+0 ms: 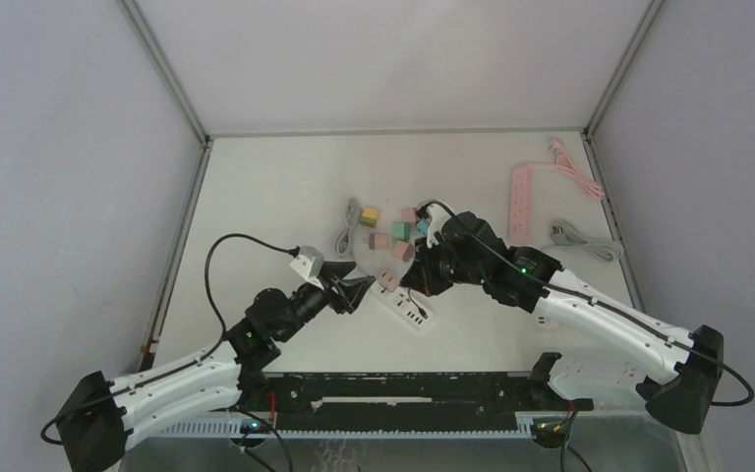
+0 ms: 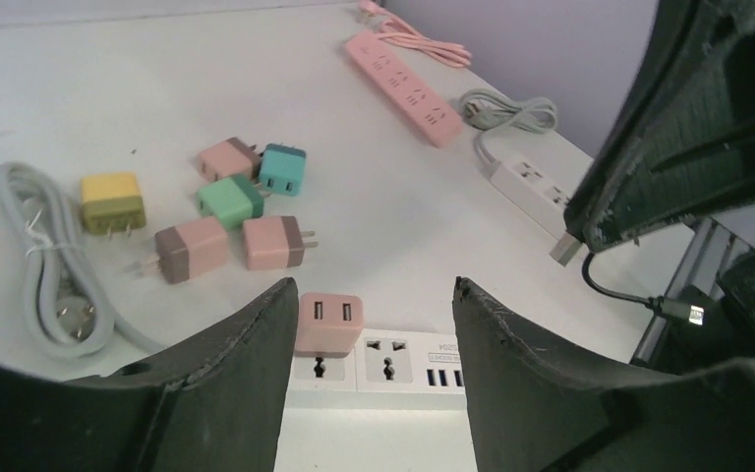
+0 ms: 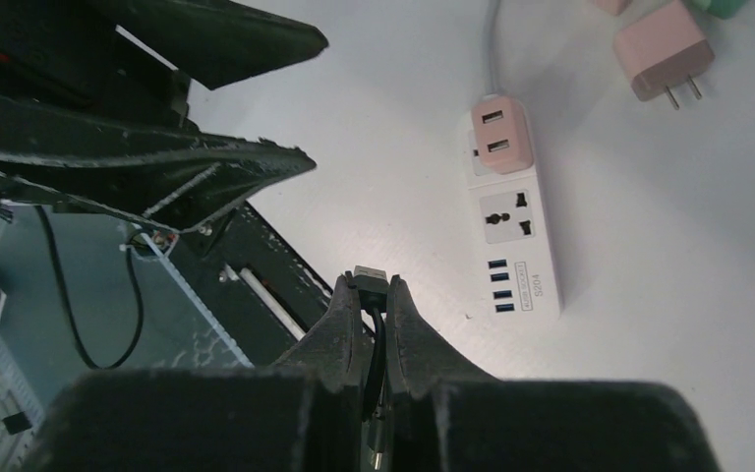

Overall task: Insert the plug
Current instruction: Adjust the plug, then adjust the socket at the center of the board.

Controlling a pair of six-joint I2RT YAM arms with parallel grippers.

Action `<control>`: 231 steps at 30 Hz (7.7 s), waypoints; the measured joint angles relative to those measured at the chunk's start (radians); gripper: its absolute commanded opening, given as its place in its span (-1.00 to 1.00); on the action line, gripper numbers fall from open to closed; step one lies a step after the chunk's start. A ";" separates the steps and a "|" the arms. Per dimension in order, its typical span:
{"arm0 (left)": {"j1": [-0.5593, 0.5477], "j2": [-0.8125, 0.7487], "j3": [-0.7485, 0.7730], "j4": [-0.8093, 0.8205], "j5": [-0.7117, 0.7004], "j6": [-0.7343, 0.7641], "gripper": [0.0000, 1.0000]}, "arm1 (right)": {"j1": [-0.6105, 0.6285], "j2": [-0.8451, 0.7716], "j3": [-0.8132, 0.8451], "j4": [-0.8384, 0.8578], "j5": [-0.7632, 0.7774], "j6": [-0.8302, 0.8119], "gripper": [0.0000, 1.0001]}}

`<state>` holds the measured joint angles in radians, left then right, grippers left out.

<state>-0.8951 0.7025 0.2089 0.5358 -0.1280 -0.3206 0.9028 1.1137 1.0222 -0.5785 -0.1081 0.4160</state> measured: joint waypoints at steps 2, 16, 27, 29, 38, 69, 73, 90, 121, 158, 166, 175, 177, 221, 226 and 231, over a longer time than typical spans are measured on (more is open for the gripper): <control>-0.009 0.006 0.000 0.023 0.030 0.037 0.27 | -0.002 -0.014 0.000 0.005 -0.008 0.013 -1.00; -0.064 0.118 0.032 0.106 0.227 0.251 0.06 | -0.018 -0.054 0.000 0.051 -0.055 0.066 -1.00; -0.076 0.171 0.100 0.158 0.298 0.367 -0.19 | -0.010 -0.079 0.000 0.090 -0.078 0.060 -1.00; -0.076 0.178 0.111 0.163 0.310 0.381 -0.22 | -0.009 -0.082 -0.002 0.100 -0.085 0.058 -1.00; -0.078 0.185 0.128 0.181 0.376 0.411 -0.46 | 0.006 -0.082 -0.012 0.114 -0.108 0.043 -1.00; -0.343 0.187 0.128 0.031 -0.116 1.009 -0.99 | -0.052 -0.145 -0.014 0.102 -0.117 0.084 0.15; -0.362 0.212 0.128 0.059 -0.178 1.079 -0.99 | -0.080 -0.107 -0.014 0.095 -0.137 0.121 0.12; -0.377 0.287 0.128 0.249 -0.220 1.161 -0.99 | -0.130 0.017 -0.016 0.160 -0.276 0.315 -0.29; -0.399 0.286 0.124 0.321 -0.251 1.136 0.03 | -0.317 -0.011 -0.118 0.301 -0.505 0.438 -1.00; -0.058 0.128 0.151 -0.368 -0.266 -0.274 0.59 | -0.267 -0.112 0.049 -0.292 -0.640 -1.056 -0.91; 0.025 0.237 0.181 -0.423 -0.142 -0.372 0.57 | -0.196 0.049 0.116 -0.439 -0.532 -1.296 -0.99; 0.051 0.390 0.243 -0.441 -0.011 -0.414 0.33 | -0.180 0.181 0.123 -0.476 -0.427 -1.442 -1.00; 0.051 0.417 0.251 -0.441 0.014 -0.425 0.31 | -0.182 0.196 0.109 -0.462 -0.414 -1.452 -1.00; -0.176 1.075 0.940 -1.148 -0.323 -0.856 0.66 | -0.314 -0.183 -0.289 -0.090 -0.344 -1.288 -1.00; -0.176 1.093 0.941 -1.151 -0.341 -0.829 0.45 | -0.314 -0.193 -0.289 -0.089 -0.355 -1.288 -1.00; -0.174 1.068 0.899 -1.085 -0.343 -0.723 0.35 | -0.314 -0.194 -0.289 -0.082 -0.373 -1.288 -1.00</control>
<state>-1.0695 1.7702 1.1076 -0.5495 -0.4706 -1.0435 0.5888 0.9199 0.7334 -0.6609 -0.4812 -0.8719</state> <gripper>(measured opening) 0.699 0.018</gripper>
